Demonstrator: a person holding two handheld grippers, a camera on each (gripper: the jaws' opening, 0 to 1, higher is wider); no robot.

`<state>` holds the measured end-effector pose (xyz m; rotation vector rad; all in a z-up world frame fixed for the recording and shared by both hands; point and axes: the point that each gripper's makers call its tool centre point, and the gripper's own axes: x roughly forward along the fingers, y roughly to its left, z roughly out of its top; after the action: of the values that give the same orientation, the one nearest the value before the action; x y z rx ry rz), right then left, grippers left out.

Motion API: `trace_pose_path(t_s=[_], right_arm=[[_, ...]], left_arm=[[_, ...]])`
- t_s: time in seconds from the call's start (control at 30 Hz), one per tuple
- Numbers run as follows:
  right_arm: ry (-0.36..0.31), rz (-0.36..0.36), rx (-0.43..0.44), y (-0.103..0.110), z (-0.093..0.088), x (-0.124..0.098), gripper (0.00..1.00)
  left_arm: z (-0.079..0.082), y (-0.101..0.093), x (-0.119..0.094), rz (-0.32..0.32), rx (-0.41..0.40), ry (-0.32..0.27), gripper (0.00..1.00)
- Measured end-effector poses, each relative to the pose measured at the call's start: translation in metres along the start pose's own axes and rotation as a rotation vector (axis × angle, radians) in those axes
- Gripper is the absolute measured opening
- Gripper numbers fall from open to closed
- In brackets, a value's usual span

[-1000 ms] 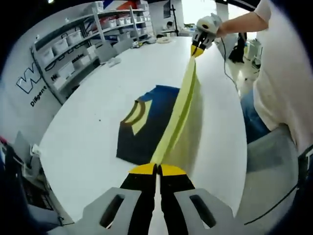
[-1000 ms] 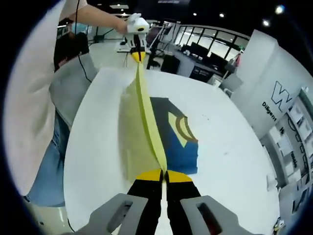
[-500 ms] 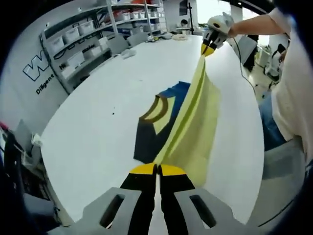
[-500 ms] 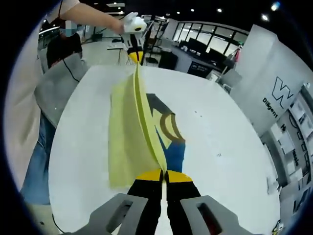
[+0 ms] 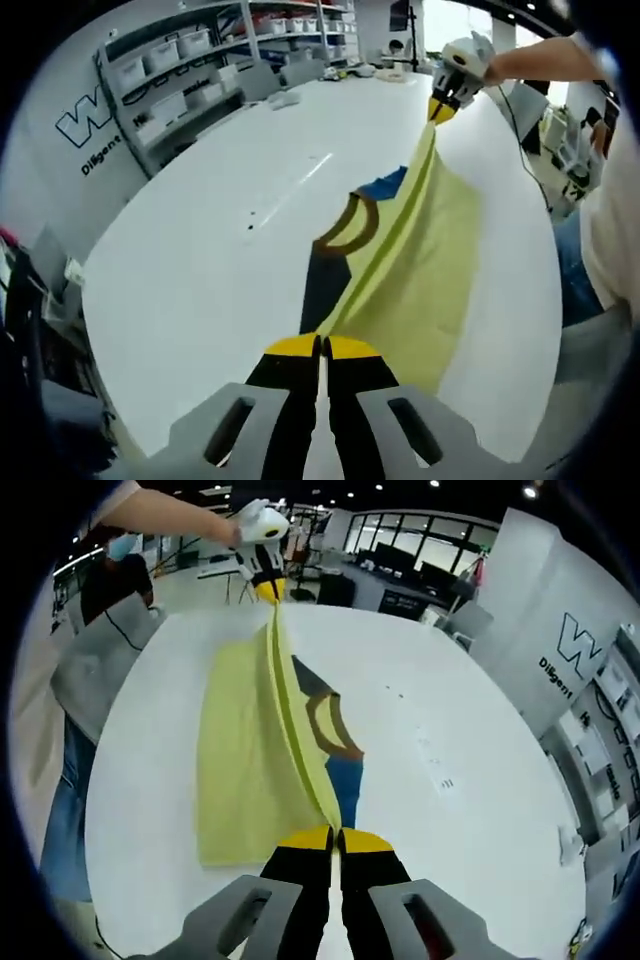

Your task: Fold the garment on the visible template until the final outline fits inside the template.

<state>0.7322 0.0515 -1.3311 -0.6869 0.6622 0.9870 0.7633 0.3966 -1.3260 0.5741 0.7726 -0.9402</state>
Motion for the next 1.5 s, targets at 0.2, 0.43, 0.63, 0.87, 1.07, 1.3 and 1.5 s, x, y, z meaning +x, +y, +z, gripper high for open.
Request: trace_pose_path(t_s=[0.2, 0.43, 0.63, 0.87, 1.07, 1.3, 1.5], right_arm=[[0.01, -0.002, 0.046, -0.015, -0.004, 0.013, 0.0], [0.038, 0.006, 0.086, -0.026, -0.013, 0.033, 0.0], [0.06, 0.013, 0.106, -0.03, -0.018, 0.048, 0.0], [0.086, 0.021, 0.137, -0.033, -0.026, 0.059, 0.0], [0.115, -0.04, 0.135, -0.043, -0.033, 0.062, 0.0], [0.134, -0.075, 0.169, -0.034, -0.049, 0.055, 0.09], [0.106, -0.065, 0.224, -0.001, -0.058, 0.048, 0.1]], left_arm=[[-0.001, 0.012, 0.019, -0.001, -0.022, 0.024, 0.0], [-0.004, 0.022, 0.034, -0.001, -0.047, 0.045, 0.01], [-0.011, 0.028, 0.047, 0.005, -0.074, 0.062, 0.01], [-0.015, 0.034, 0.058, 0.014, -0.125, 0.061, 0.01], [-0.017, 0.044, 0.059, 0.084, -0.11, 0.062, 0.01], [-0.027, 0.041, 0.05, 0.091, -0.154, 0.066, 0.05], [-0.039, 0.022, 0.041, 0.064, -0.202, 0.044, 0.06]])
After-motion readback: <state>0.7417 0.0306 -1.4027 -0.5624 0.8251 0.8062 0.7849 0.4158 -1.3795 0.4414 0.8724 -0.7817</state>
